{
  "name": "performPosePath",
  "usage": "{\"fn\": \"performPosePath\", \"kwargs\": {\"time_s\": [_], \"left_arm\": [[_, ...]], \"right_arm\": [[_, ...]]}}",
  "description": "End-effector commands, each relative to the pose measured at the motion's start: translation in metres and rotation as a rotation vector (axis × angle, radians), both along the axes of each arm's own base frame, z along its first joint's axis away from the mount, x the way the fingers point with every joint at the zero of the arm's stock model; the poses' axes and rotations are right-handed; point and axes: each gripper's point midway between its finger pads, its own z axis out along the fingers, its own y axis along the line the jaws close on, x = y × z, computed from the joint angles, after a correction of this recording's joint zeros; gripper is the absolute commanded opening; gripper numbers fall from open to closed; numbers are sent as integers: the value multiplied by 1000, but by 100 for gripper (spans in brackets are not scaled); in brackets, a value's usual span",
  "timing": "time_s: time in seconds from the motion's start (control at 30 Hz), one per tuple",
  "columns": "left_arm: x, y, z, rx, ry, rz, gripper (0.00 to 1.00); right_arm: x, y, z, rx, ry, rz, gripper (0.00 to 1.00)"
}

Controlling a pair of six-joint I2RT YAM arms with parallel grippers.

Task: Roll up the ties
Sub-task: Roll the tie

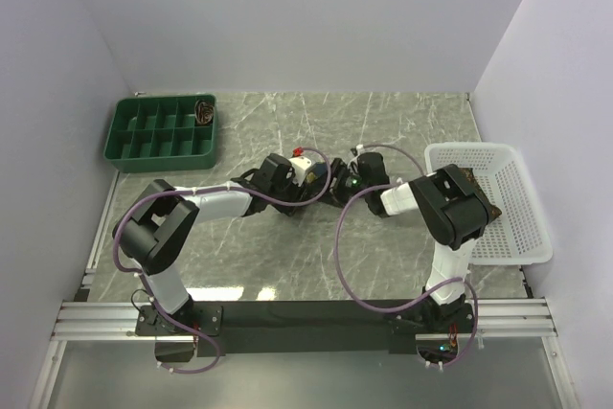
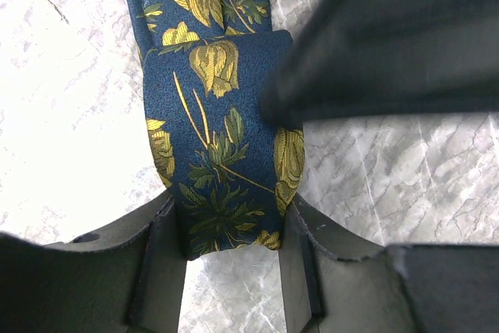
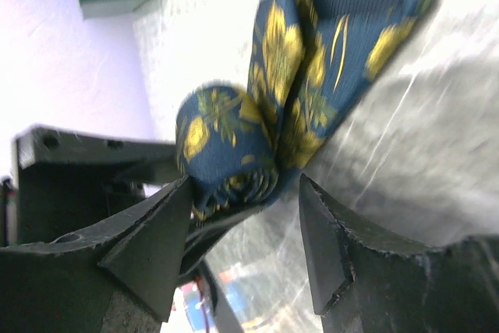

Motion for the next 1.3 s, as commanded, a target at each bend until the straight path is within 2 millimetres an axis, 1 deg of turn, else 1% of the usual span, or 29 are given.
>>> {"fn": "performPosePath", "kwargs": {"time_s": [0.0,0.1,0.17,0.23,0.27,0.47,0.57,0.63,0.67,0.7,0.73,0.77,0.8,0.83,0.9,0.97,1.07,1.1,1.13,1.17,1.2,1.23,1.27], "left_arm": [[0,-4,2,-6,26,-8,40],[1,-4,2,-3,27,-13,41],[0,-5,2,-4,31,-16,41],[0,-6,2,-8,31,-17,41],[0,-6,1,-10,35,-18,41],[-1,-7,-1,-3,43,-22,41],[-1,-7,-1,-3,47,-20,41],[-1,-6,-2,-1,45,-19,42],[-1,-7,0,-7,40,-23,42],[-2,-7,1,-11,40,-18,42],[-1,-5,1,-9,37,-7,43],[-1,-4,2,-14,34,0,43],[0,-4,2,-17,36,11,45],[1,-3,3,-21,34,22,46],[1,-3,4,-38,39,42,49],[1,0,2,-42,51,62,55],[5,-1,8,-79,42,95,61],[8,-1,13,-110,44,120,68],[7,-2,16,-138,54,127,72],[9,-2,27,-171,44,141,79],[10,-2,33,-208,54,181,84],[16,0,42,-241,41,217,88],[18,3,49,-267,37,250,90]], "right_arm": [[22,-8,20,-47,-88,8,63],[30,-5,27,-46,-108,23,62],[35,-3,26,-53,-112,35,61],[36,1,26,-45,-106,53,61],[38,1,22,-40,-103,57,60],[24,10,9,-6,-80,119,59],[17,11,-2,-15,-60,142,57],[15,7,-13,-30,-41,130,49],[16,7,-15,-29,-46,127,45],[15,7,-18,-31,-40,128,38],[14,6,-21,-35,-33,126,33],[12,5,-28,-42,-28,125,26],[12,4,-30,-43,-28,123,14],[9,3,-35,-47,-19,125,10],[9,2,-39,-53,-26,123,0],[7,0,-45,-63,-28,125,0],[6,-2,-50,-71,-41,127,0],[7,-2,-49,-72,-50,126,0],[6,-1,-49,-76,-55,129,0],[6,-2,-51,-85,-48,127,0],[6,-3,-50,-91,-50,125,0],[7,-4,-51,-102,-47,117,0],[7,-5,-51,-110,-50,116,0]]}}
